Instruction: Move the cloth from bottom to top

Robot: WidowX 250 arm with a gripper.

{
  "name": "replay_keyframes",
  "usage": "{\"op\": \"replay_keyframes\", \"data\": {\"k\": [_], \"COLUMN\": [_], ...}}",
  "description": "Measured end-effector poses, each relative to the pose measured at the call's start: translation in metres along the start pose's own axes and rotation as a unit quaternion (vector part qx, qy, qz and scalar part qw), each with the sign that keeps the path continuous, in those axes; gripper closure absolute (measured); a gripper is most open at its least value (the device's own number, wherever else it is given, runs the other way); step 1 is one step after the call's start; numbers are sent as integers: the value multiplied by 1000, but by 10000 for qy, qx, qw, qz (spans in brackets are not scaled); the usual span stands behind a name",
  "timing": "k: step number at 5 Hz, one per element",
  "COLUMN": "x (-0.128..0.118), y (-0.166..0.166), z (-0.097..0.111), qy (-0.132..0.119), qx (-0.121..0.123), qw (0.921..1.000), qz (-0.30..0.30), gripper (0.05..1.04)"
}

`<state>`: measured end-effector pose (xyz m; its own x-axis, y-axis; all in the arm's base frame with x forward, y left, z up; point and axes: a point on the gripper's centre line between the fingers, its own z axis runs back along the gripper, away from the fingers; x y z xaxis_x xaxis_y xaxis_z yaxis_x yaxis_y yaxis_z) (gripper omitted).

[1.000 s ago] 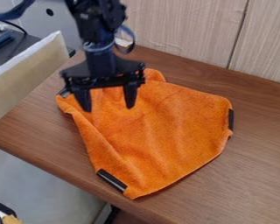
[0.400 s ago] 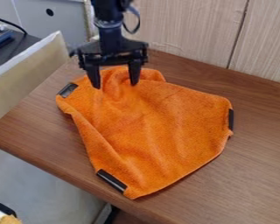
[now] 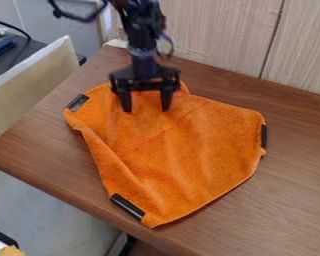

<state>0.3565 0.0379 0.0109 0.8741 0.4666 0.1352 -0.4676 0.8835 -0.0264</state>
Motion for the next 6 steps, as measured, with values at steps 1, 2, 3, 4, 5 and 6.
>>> {"op": "replay_keyframes", "data": {"k": [1,2,3,4,5,6], "x": [4,6,14,26,40,53], "y": [-5,-8,-16,-27,-41,-51], "z": [-9,-11,-14,-16,-18,-19], "qy": [-165,-221,-261,-225,-153,-138], "qx": [20,11,-17,-60,-146,-160], "qw": [9997,9994,9992,9992,9994,9993], "qz": [-178,-256,-299,-312,-273,-299], "gripper": [82,82,82,82,82,81]}}
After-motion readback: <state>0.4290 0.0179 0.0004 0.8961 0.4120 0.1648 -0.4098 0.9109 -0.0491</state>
